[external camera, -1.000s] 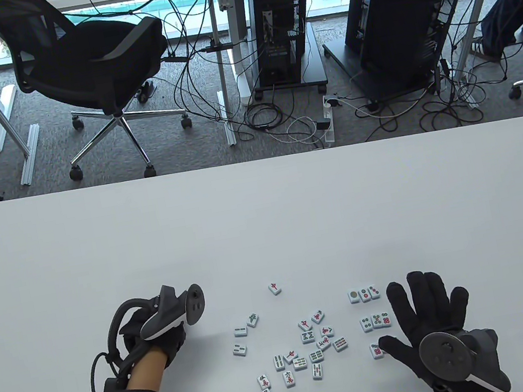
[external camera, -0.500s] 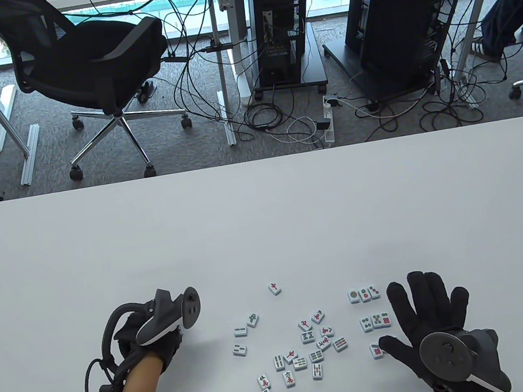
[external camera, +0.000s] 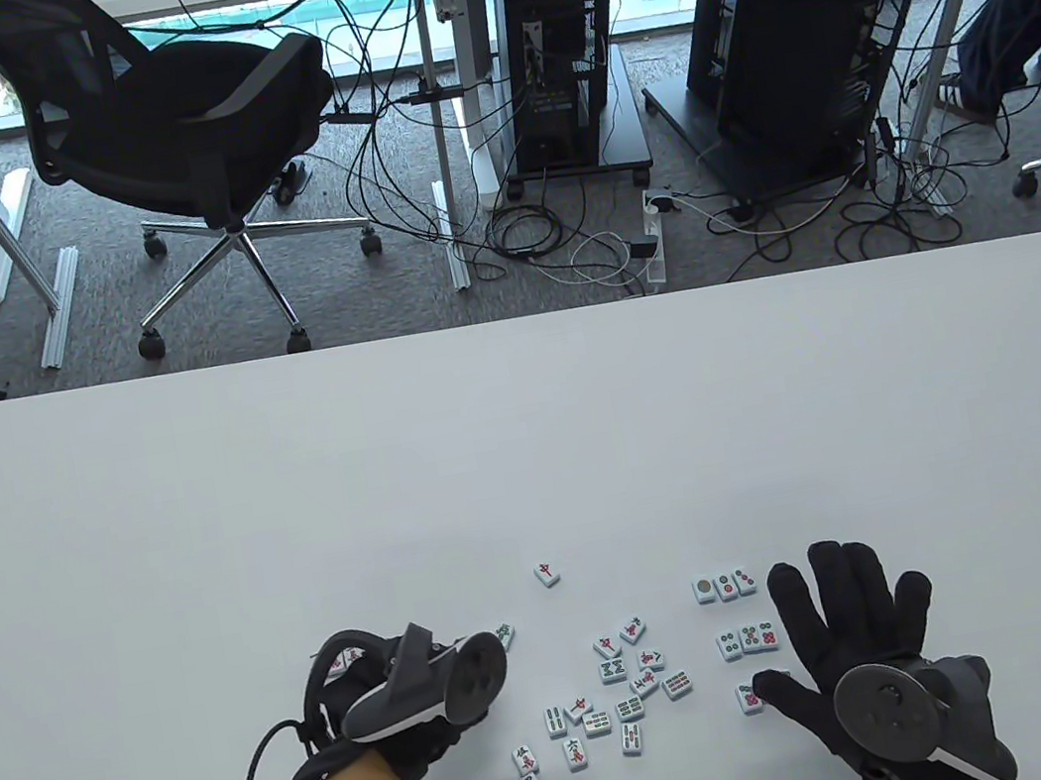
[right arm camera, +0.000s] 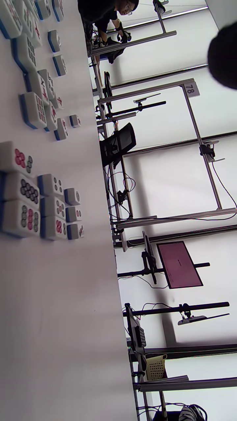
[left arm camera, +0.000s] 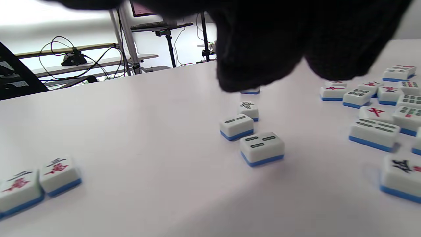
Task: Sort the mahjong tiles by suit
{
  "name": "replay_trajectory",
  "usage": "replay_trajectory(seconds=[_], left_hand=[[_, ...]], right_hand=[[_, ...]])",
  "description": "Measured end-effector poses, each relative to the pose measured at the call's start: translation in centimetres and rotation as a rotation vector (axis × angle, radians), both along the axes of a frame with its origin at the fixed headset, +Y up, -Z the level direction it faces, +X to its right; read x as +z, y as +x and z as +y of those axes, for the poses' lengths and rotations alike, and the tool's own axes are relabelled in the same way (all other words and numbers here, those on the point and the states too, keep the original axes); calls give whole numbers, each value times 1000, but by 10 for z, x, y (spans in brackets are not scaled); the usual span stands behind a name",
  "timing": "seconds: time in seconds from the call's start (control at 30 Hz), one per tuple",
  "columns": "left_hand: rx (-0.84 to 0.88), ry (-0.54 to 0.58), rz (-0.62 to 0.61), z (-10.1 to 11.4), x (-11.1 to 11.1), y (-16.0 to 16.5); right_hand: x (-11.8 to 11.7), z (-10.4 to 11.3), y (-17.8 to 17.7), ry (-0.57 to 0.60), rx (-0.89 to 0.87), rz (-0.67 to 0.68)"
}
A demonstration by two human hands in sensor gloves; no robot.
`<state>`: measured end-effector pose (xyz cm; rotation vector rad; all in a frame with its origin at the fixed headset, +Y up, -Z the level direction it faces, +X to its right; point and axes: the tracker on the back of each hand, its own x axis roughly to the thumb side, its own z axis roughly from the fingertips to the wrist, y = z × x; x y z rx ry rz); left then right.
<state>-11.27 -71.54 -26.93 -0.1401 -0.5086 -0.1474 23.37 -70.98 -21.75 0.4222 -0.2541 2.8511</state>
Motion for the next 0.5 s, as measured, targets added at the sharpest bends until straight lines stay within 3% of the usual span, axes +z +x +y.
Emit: replay_trajectory(seconds=[0.2, 0.3, 0.37, 0.43, 0.5], left_hand=[[-95, -40, -79, -24, 14, 29], [-153, -14, -88, -35, 12, 35], [-117, 8, -76, -35, 9, 35], [-145, 107, -70, -34, 4, 35], [-149, 115, -60, -32, 1, 33]], right_hand=[[1, 0, -1, 4, -3, 7], [1, 0, -1, 4, -3, 8], [1, 0, -1, 4, -3, 8], [1, 0, -1, 5, -3, 10], [1, 0, -1, 5, -2, 10]])
